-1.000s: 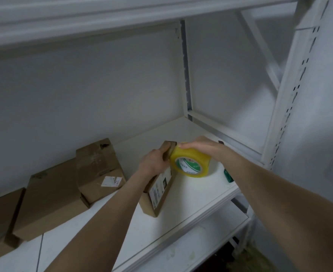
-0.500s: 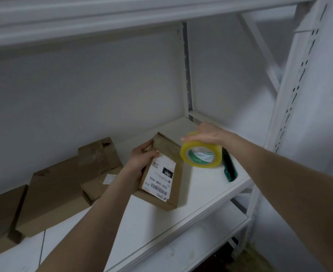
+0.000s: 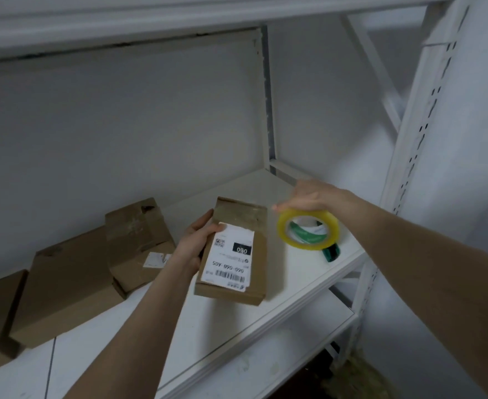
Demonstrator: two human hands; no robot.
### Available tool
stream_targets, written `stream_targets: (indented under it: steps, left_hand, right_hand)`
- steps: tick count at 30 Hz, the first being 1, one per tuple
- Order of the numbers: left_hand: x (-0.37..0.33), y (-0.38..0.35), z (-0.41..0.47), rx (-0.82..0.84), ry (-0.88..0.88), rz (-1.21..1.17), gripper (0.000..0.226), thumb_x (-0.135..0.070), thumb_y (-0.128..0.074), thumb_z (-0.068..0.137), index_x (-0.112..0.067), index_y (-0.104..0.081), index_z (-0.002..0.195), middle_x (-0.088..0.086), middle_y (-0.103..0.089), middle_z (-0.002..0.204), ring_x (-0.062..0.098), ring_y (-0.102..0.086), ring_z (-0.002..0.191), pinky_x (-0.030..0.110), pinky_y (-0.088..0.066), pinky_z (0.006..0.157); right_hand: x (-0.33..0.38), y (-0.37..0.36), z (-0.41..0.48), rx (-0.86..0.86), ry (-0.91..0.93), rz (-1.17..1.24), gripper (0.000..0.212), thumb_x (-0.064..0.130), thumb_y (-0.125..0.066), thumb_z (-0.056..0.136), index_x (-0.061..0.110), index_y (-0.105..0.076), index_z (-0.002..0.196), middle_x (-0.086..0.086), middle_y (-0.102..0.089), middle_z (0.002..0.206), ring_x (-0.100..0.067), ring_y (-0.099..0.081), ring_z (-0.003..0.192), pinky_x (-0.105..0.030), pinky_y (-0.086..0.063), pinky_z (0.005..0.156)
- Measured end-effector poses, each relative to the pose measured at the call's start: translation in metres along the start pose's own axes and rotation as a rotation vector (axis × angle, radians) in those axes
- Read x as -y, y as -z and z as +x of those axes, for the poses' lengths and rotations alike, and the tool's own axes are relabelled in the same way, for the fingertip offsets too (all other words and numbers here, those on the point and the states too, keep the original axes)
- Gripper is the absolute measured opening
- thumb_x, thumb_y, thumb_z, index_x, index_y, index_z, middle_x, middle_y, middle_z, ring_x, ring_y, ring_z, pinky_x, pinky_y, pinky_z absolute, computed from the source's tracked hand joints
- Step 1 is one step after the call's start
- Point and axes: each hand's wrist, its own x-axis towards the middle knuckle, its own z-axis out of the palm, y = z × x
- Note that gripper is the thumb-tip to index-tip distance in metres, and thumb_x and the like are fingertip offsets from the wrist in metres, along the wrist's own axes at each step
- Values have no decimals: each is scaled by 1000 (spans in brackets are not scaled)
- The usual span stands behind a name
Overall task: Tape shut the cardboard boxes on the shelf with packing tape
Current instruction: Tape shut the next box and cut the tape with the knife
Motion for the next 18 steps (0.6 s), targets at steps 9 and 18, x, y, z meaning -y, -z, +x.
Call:
stream_targets:
  steps: [9,18]
  left_hand:
    - [-5,11,-5,31,17,2,79,-8,-74,64,-27,-49,137,18,-70,109,31,-69,90,41,-60,68]
    - [5,15,-11,26,31,-132,77,-3,-70,67,-28,-50,137,19,-68,112,29,-72,80,38,-59,59]
  right_hand:
    - [8,-7,-6,47,-54,-153,74,76,-45,84,15,-59,124,-10,-56,132,-29,-53,118,-37,-42,90]
    - [15,-23,7,106,-150,-124,88,74,-61,76,14,-48,139,-8,-51,141,-30,-50,125,-38,-43,99]
